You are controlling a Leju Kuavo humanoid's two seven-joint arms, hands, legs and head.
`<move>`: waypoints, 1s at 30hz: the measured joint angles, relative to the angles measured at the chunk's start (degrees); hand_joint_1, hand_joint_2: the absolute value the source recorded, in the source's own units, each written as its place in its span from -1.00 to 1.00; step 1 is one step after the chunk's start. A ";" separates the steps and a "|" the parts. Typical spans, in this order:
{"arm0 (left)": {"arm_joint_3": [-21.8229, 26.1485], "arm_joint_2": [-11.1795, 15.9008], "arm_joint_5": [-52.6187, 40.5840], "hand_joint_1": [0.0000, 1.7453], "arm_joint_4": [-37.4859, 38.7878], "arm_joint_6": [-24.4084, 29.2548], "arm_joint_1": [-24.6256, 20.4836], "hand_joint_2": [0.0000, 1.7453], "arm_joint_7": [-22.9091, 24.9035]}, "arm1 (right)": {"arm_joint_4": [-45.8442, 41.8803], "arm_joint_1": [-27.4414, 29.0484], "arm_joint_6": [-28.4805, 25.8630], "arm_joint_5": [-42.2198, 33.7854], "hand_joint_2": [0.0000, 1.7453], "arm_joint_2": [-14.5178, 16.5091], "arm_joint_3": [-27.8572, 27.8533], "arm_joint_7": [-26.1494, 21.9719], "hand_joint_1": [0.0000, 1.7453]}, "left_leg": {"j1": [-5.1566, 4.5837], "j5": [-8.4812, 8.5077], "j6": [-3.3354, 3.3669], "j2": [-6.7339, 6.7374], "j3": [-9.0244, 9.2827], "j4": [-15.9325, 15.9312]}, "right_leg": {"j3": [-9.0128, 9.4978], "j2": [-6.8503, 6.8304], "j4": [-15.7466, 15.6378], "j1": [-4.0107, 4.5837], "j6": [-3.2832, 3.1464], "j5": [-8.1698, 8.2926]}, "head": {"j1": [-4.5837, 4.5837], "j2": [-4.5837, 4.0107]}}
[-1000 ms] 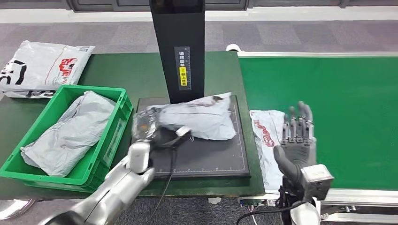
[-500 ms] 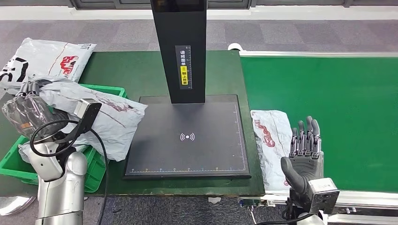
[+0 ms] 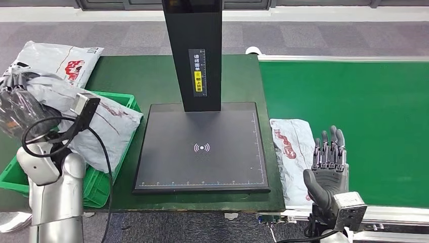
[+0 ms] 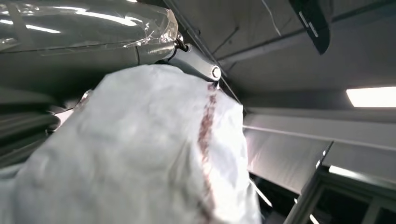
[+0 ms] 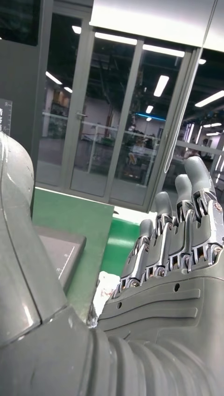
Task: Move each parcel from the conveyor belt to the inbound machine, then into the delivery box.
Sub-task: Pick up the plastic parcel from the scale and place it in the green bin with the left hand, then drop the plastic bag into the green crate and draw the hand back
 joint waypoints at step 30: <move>-0.02 16.26 -7.62 1.00 37.85 -5.41 -40.67 1.00 10.43 | 3.08 -1.10 2.05 0.56 1.00 -0.04 -0.60 0.48 -1.00 | 0.27 0.26 -0.22 -0.15 -0.21 0.09 | -0.09 -0.13 0.03 0.15 -0.24 0.20 | -0.01 0.00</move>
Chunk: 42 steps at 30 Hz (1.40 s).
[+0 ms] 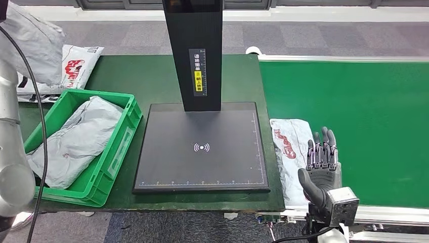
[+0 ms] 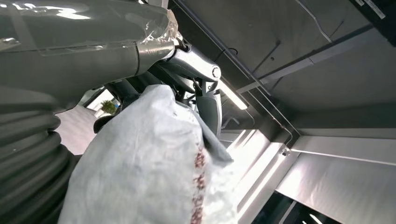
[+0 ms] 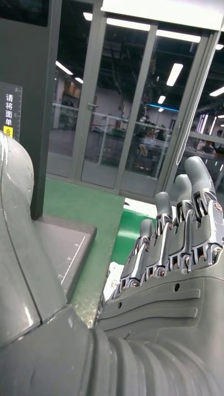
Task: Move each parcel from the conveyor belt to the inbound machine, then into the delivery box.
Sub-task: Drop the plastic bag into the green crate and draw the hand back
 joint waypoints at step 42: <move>0.05 1.79 0.21 -1.00 9.13 -2.03 0.47 1.00 2.14 | 1.89 -0.97 1.10 2.38 1.00 -0.02 -3.05 -0.32 -1.00 | 0.02 0.04 -0.03 -0.08 0.00 0.01 | 0.02 -0.05 0.00 -0.01 -0.01 0.00 | 0.02 0.00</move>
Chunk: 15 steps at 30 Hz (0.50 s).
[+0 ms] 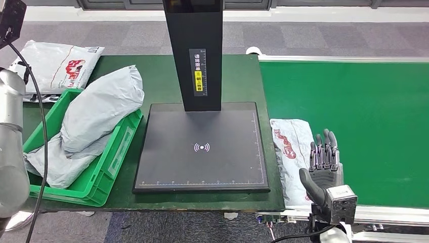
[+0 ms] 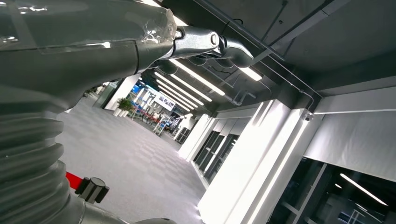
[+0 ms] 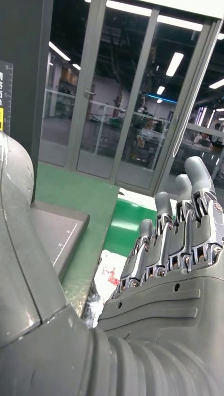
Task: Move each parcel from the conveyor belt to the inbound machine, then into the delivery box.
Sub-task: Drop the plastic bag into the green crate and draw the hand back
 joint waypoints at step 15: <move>4.76 -16.31 76.21 -1.00 -15.97 -52.72 20.45 1.00 -38.25 | 14.45 -14.60 -12.03 19.26 1.00 -6.84 -9.12 7.44 -1.00 | -0.53 -0.02 0.42 0.40 0.20 0.03 | 0.06 0.30 -0.03 -0.42 0.38 0.23 | -0.01 0.00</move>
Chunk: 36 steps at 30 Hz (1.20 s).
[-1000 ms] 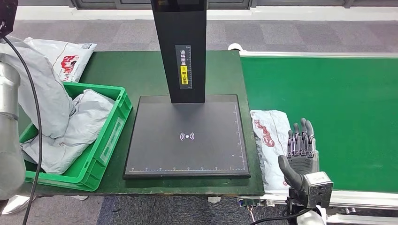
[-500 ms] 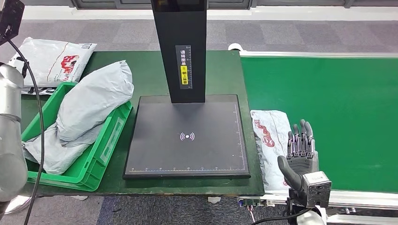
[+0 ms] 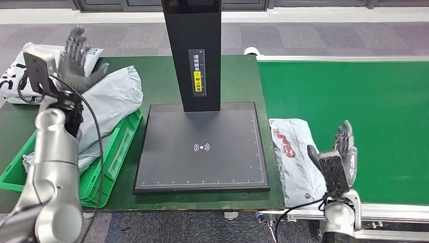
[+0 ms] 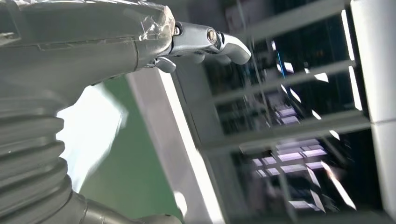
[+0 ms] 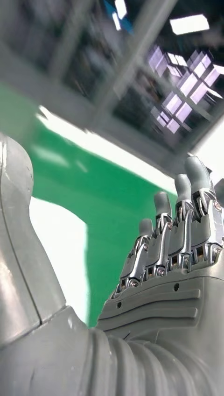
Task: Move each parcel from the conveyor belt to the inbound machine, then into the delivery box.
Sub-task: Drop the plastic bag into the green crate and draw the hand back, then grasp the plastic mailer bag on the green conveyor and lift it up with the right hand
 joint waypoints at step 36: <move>-21.39 -10.43 10.34 -1.00 -15.59 -4.43 28.79 1.00 -4.98 | 50.42 -38.75 -2.20 40.73 1.00 -19.85 4.32 28.55 -1.00 | -0.10 0.25 0.52 -0.66 -0.42 0.04 | -0.11 -0.68 -0.03 -0.20 0.36 0.08 | -0.01 0.00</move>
